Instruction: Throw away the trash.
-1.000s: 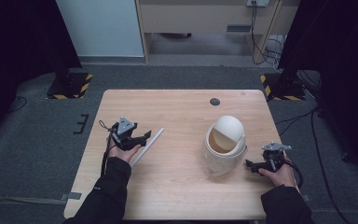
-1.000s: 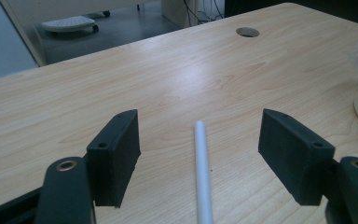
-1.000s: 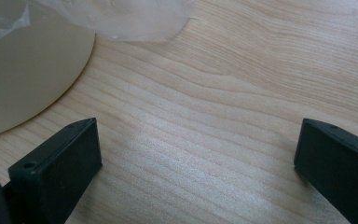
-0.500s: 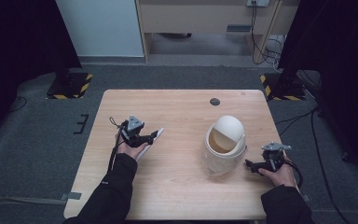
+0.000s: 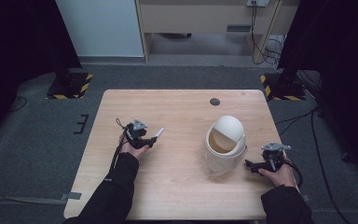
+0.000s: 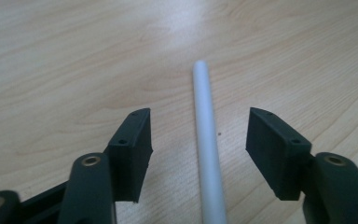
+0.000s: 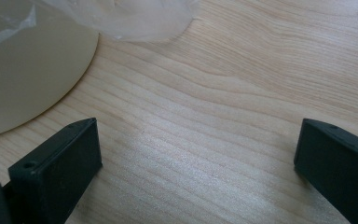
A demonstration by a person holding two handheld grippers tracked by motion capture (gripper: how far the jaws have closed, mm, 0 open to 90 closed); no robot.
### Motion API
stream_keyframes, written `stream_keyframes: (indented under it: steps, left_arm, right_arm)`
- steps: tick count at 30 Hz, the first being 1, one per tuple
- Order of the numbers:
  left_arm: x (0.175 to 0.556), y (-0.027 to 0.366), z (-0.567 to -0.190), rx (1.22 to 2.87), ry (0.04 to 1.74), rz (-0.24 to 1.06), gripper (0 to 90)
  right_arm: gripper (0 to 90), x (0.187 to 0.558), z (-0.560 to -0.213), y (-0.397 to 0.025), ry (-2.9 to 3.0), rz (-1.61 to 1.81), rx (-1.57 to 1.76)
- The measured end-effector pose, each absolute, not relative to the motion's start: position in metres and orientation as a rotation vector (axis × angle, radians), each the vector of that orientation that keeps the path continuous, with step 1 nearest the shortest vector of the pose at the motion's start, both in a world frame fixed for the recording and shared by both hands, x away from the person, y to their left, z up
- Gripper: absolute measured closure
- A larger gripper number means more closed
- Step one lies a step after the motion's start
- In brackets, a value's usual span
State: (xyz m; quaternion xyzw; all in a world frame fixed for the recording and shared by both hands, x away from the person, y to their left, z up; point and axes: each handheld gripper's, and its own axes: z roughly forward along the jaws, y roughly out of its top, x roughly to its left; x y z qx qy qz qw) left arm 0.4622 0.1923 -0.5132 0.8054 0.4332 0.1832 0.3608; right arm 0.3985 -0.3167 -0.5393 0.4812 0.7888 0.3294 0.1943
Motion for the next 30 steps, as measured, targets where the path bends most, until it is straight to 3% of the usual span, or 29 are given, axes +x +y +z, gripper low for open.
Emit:
stream_keyframes:
  steps: [8,13,16,20,30]
  left_arm:
    - [0.459,0.186,-0.52,2.176,1.133,0.447,61.7]
    - [0.456,0.182,-0.521,2.198,1.131,0.446,77.1]
    - [0.455,0.182,-0.521,2.187,1.142,0.439,78.9]
    - [0.453,0.185,-0.519,2.178,1.158,0.442,79.2]
    - [0.433,0.191,-0.477,1.993,1.05,0.534,79.2]
  right_arm:
    - [2.1,0.398,-0.539,-0.317,2.214,0.927,1.343]
    - [7.5,0.396,-0.539,-0.317,2.196,0.94,1.346]
    - [11.4,0.395,-0.538,-0.318,2.183,0.944,1.356]
    - [23.6,0.394,-0.535,-0.32,2.172,0.97,1.382]
    - [29.3,0.393,-0.524,-0.325,2.12,1.034,1.385]
